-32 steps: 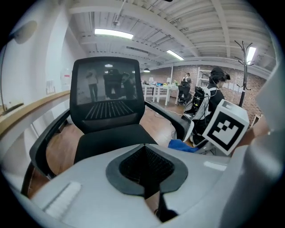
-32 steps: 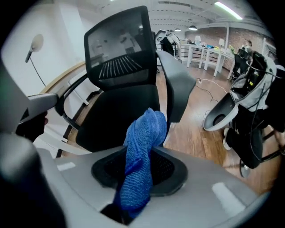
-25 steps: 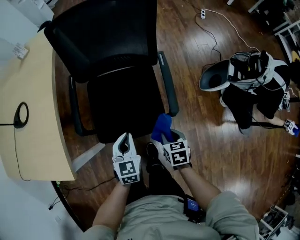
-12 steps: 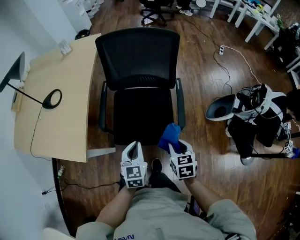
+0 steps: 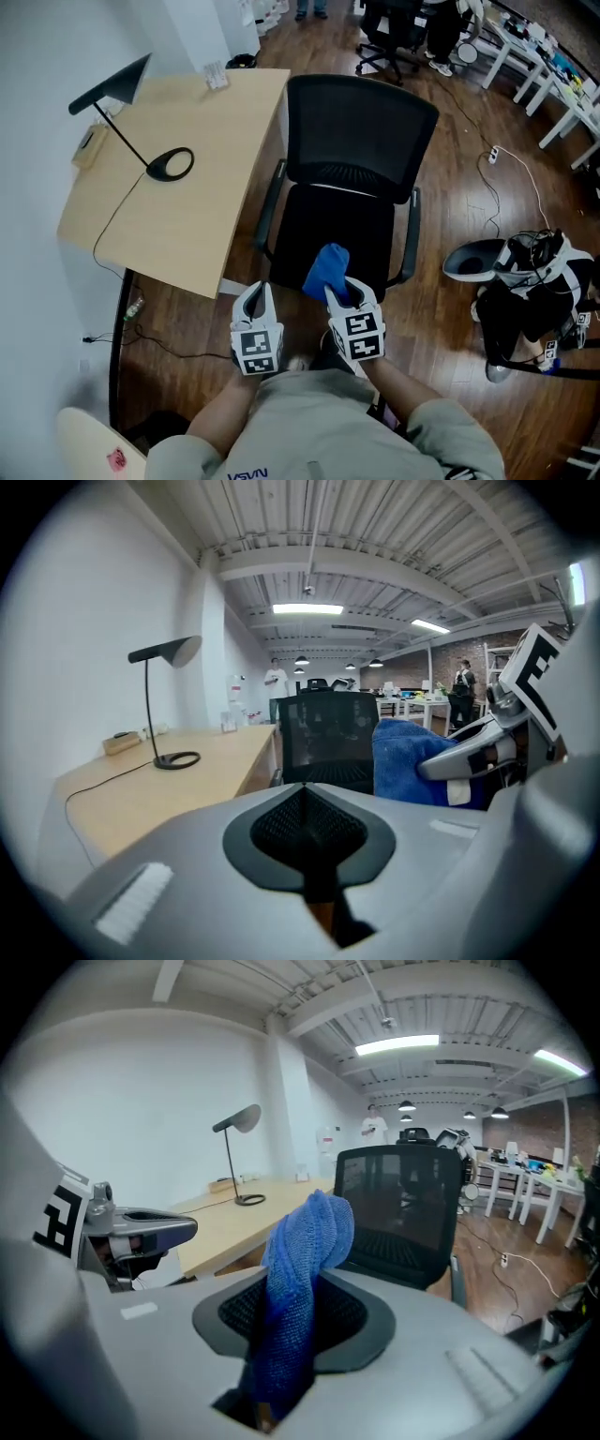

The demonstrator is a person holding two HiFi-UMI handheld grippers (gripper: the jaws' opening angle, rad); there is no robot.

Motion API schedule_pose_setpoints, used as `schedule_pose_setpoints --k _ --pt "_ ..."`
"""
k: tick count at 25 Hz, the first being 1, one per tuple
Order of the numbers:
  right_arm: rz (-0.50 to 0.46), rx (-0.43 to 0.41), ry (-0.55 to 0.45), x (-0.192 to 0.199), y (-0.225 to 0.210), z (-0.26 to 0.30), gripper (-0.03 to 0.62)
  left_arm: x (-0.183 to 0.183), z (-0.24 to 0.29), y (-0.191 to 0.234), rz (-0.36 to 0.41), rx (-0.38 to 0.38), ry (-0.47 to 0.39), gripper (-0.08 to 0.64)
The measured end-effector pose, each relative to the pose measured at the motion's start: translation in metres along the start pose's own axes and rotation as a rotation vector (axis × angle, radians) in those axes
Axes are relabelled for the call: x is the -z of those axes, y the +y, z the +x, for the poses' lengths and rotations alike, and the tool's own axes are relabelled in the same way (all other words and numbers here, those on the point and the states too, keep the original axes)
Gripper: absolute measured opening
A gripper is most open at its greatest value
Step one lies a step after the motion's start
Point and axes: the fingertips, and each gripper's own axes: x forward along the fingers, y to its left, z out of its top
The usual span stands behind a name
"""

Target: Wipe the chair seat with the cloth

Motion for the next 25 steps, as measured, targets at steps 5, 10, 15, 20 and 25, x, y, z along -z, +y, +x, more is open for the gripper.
schedule_pose_setpoints --k 5,10,15,20,25 --pt "-0.109 -0.119 -0.017 -0.036 0.091 0.048 0.109 0.009 -0.031 0.09 -0.046 -0.105 -0.02 0.005" --pt "-0.182 -0.201 -0.022 -0.069 0.182 0.104 0.109 0.023 -0.055 0.197 -0.095 -0.201 -0.021 0.005" --pt "-0.229 -0.285 0.012 -0.077 0.266 0.162 0.109 0.039 -0.066 0.28 -0.124 -0.264 -0.019 0.005" --pt "-0.23 -0.301 0.09 -0.062 0.311 0.229 0.11 0.051 -0.06 0.328 -0.12 -0.264 -0.003 0.005" --pt "-0.185 -0.26 0.187 -0.04 0.323 0.281 0.11 0.059 -0.046 0.349 -0.107 -0.229 0.021 0.005"
